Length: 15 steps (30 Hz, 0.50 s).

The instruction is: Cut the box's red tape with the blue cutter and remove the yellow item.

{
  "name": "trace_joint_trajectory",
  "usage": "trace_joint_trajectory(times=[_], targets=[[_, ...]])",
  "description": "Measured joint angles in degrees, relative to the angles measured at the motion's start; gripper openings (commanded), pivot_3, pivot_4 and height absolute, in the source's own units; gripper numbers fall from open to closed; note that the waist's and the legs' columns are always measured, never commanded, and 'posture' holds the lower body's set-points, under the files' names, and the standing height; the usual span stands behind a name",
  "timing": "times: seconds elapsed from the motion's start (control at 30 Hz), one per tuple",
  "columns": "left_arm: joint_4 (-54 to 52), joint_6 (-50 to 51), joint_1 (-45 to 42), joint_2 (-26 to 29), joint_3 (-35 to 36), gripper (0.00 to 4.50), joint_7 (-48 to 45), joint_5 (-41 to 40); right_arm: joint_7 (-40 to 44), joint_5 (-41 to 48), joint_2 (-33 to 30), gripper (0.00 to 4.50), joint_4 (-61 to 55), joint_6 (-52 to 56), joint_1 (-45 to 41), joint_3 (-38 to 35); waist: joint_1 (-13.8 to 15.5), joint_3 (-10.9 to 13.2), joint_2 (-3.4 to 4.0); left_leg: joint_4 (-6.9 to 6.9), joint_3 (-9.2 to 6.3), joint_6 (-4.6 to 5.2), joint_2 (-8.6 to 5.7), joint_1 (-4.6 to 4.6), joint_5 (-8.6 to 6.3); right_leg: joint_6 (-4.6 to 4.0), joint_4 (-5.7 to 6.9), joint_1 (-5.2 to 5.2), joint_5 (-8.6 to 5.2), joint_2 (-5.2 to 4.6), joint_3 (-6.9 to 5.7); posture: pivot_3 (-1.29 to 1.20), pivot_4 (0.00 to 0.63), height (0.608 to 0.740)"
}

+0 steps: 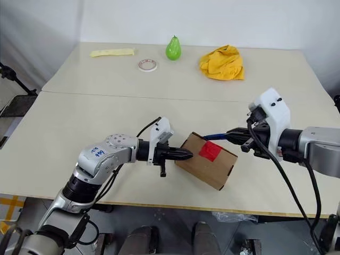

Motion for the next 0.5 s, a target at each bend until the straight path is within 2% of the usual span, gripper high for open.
trace_joint_trajectory(times=[0.3, 0.5], targets=[[1.69, 0.71, -2.34, 0.2, -2.17, 0.03, -0.52, 1.85, 3.66, -2.28, -6.06, 0.14, 0.81, -3.14, 0.33, 4.43, 0.57, 0.0, 0.0, 0.06, -0.01, 0.04, -0.05, 0.0, -0.02, 0.03, -0.05, 0.06, 0.01, -0.03, 0.0, 0.0, 0.15, 0.74], [1.61, 6.64, -7.04, 1.03, -4.88, 0.03, 0.05, 2.79, 6.07, -2.87, -8.88, 0.14, 2.74, -3.37, -2.06, 7.38, 0.56, 0.0, 0.0, 0.11, -0.02, 0.13, -0.08, 0.02, -0.07, 0.04, -0.06, 0.12, 0.02, -0.04, 0.01, 0.0, 0.15, 0.74]])
